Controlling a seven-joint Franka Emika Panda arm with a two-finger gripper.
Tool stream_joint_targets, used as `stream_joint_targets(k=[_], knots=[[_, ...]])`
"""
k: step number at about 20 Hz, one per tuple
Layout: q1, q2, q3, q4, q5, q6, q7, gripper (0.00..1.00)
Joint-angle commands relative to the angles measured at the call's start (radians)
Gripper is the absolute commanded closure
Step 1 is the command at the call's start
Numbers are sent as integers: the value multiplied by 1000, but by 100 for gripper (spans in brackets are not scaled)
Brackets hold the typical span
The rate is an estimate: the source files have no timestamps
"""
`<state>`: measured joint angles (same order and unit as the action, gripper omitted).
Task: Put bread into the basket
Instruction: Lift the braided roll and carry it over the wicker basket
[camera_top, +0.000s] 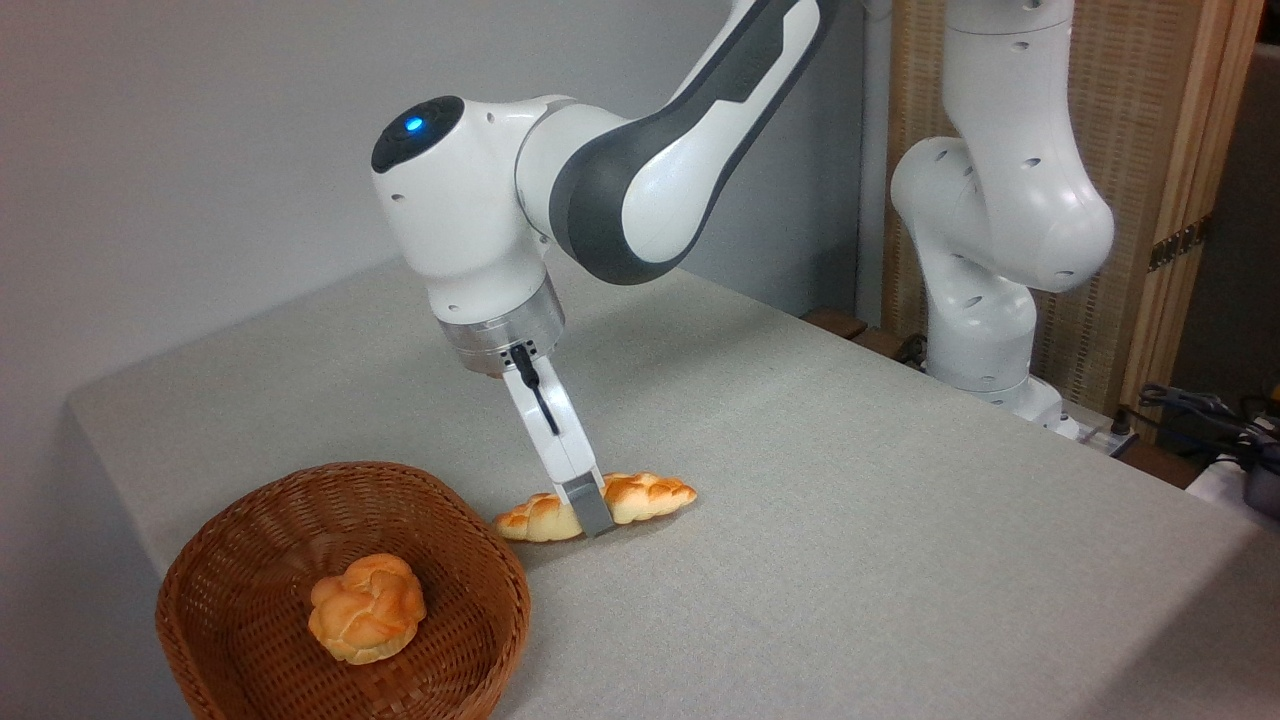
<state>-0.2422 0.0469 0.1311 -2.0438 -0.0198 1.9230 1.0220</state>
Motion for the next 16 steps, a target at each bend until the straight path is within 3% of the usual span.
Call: stream_joint_targets(k=[1, 6, 9, 12, 16], knots=[[1, -45, 2, 20, -15, -47, 26, 71], [-11, -82, -36, 102, -20, -180, 24, 71], [-11, -82, -64, 183, -31, -193, -8, 71], [-11, -68, -64, 226, -32, -155, -103, 70], [-9, -30, -61, 232, -78, 12, -196, 70]])
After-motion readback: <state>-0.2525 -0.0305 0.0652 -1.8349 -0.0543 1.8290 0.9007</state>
